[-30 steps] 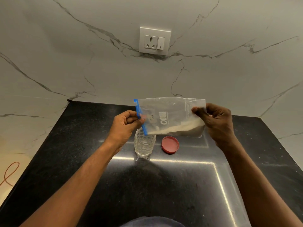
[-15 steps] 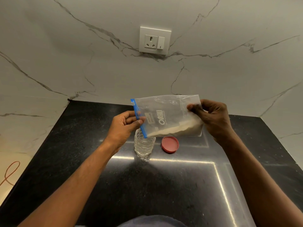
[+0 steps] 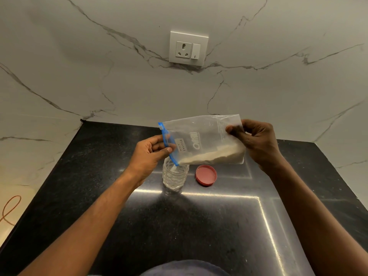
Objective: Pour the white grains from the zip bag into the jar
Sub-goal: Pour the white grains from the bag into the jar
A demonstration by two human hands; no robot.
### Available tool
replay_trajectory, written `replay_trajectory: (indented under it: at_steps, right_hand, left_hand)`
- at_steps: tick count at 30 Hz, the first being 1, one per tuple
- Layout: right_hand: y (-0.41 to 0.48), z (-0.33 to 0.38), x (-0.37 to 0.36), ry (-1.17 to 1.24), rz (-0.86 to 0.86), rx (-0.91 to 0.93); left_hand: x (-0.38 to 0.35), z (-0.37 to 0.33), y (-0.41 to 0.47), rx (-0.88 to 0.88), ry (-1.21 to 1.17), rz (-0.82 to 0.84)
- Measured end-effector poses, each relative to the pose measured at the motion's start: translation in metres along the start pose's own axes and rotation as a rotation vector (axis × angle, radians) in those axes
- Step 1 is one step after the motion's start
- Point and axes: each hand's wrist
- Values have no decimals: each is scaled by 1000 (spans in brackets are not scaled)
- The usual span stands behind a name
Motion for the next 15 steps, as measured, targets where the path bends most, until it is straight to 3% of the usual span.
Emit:
replay_trajectory:
  at_steps: [15]
  right_hand:
    - [3, 2, 1, -32, 61, 38]
  left_hand:
    - [2, -2, -5, 18, 19, 1]
Point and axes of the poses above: each hand's wrist, its own y-axis towards the middle knuckle, its own x-axis out of the back of the hand, z = x × y, and after that the axes turned 8 degrees about -z, right-handed
